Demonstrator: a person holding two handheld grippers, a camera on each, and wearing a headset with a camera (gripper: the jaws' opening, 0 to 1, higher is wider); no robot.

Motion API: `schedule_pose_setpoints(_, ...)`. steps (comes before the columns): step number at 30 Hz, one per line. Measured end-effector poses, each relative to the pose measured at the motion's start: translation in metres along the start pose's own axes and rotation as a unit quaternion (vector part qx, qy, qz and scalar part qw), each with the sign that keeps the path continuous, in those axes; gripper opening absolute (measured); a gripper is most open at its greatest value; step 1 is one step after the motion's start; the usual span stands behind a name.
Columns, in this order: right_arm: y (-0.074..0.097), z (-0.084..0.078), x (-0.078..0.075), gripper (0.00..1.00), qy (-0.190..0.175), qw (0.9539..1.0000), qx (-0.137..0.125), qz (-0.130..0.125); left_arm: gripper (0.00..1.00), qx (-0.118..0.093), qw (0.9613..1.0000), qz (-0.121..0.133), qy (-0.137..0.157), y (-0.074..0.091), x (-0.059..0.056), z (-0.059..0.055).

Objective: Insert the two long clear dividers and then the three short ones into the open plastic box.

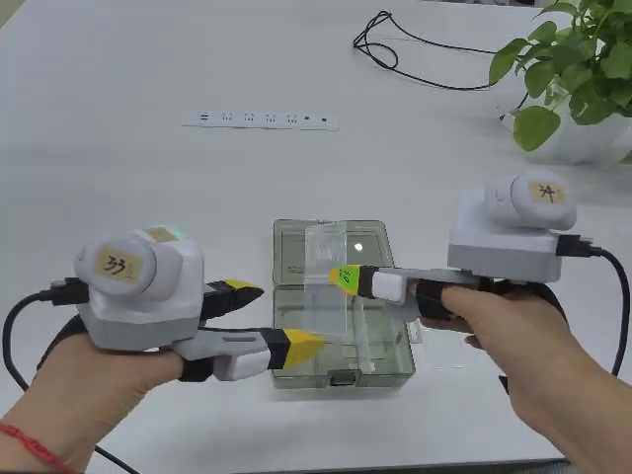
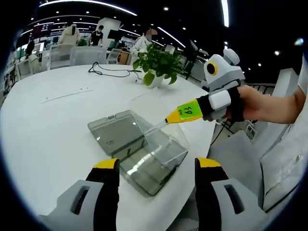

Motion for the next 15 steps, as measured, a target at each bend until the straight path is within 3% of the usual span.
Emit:
schedule_pose_setpoints(7,-0.004,0.007,-0.01,0.07,0.006,0.999,0.035,-0.027,0.8,0.002,0.9985,-0.01,-0.053,0.006,0.006,-0.007)
schedule_pose_setpoints(15,-0.006,0.007,-0.003,0.07,0.003,0.9961,0.07,-0.055,0.95,0.007,0.9963,-0.022,-0.083,0.009,0.006,-0.012)
Point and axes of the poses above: the centre of the closed fingertips' face, and the gripper's own axes: y roughly backward along the fingers, x roughly to its left, z roughly out of its top, the point moved 7 cm from there along y, roughly backward along the fingers, and after that the axes turned 10 degrees about y, right-handed, at the moved point
